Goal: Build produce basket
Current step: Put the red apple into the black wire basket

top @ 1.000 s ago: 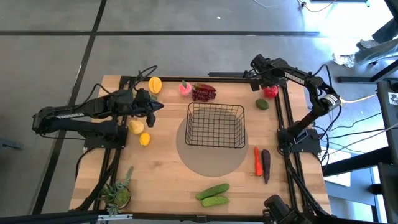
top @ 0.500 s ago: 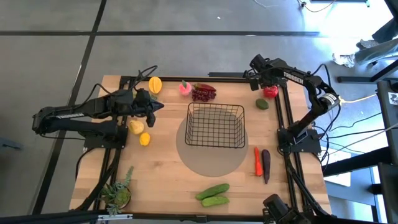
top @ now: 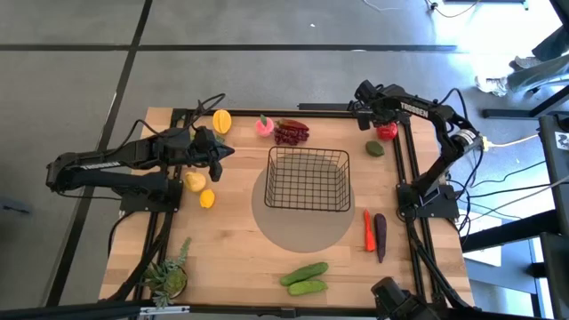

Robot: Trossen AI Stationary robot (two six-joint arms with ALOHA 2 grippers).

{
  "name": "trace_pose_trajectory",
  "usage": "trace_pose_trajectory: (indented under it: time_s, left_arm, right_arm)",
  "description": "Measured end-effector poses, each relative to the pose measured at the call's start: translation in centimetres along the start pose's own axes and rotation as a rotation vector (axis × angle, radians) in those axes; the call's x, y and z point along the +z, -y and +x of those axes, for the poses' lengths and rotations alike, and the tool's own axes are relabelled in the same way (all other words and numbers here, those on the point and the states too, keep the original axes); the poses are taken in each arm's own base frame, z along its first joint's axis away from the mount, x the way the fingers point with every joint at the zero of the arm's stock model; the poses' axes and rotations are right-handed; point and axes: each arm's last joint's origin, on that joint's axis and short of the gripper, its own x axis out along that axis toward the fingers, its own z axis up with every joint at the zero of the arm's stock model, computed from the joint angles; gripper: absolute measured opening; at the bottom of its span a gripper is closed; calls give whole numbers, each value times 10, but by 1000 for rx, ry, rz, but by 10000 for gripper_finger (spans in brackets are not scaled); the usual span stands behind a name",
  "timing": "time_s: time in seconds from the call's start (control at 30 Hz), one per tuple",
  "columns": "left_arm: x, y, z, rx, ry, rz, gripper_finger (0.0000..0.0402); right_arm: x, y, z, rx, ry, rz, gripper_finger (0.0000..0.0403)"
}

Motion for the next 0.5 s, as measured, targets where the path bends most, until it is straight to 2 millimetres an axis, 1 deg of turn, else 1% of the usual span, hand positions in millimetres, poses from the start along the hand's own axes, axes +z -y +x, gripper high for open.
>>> trace_pose_trajectory:
  time_s: [0.3,0.5]
  left_arm:
    - [0,0,0,0,0,0,0]
    - [0,0,0,0,0,0,0]
  right_arm:
    - [0,0,1,-3,-5,-4,95]
    - [0,0,1,-3,-5,-5,73]
